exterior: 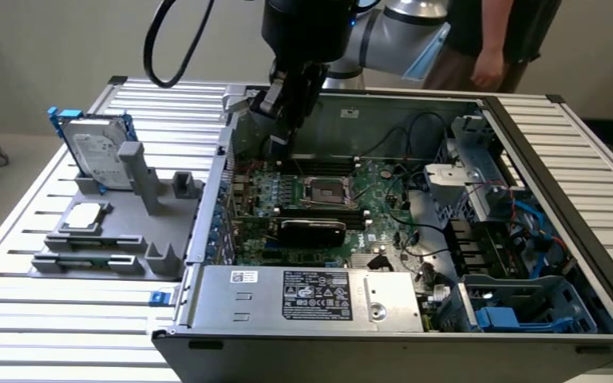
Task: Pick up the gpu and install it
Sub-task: 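Insert the gpu into the slot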
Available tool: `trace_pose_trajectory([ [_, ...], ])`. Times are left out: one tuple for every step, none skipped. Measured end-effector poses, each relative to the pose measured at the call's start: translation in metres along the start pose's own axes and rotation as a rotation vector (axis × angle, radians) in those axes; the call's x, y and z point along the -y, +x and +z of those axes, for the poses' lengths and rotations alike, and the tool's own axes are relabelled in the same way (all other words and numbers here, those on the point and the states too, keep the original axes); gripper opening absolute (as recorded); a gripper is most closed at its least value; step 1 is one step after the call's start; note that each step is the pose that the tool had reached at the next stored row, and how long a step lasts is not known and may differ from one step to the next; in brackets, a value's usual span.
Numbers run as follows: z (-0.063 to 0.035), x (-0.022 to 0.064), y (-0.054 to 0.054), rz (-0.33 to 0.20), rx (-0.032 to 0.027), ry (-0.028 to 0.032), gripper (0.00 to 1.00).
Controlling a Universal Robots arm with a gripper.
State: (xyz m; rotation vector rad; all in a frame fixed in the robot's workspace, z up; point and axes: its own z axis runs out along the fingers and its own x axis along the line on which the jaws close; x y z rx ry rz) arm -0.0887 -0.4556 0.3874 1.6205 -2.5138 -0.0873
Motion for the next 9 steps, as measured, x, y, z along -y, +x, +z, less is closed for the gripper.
trace_pose_trajectory([
  [-0.0002,-0.0001,0.0001,0.000,0.0000,-0.0001,0.11],
  [-0.0002,0.0000,0.0000,0.000,0.0001,-0.0001,0.11],
  [-0.0002,0.0000,0.0000,0.000,0.0001,-0.0001,0.11],
  [-0.0002,0.0000,0.0000,0.000,0.0000,-0.0001,0.11],
  [-0.0003,0.0000,0.0000,0.000,-0.0001,-0.0001,0.11],
  [-0.0003,0.0000,0.0000,0.000,-0.0001,-0.0001,0.11],
  [-0.0003,0.0000,0.0000,0.000,-0.0001,-0.0001,0.11],
  [-0.0003,0.0000,0.0000,0.000,-0.0001,0.0000,0.11],
  [-0.0003,0.0000,0.0000,0.000,-0.0001,-0.0001,0.11],
])
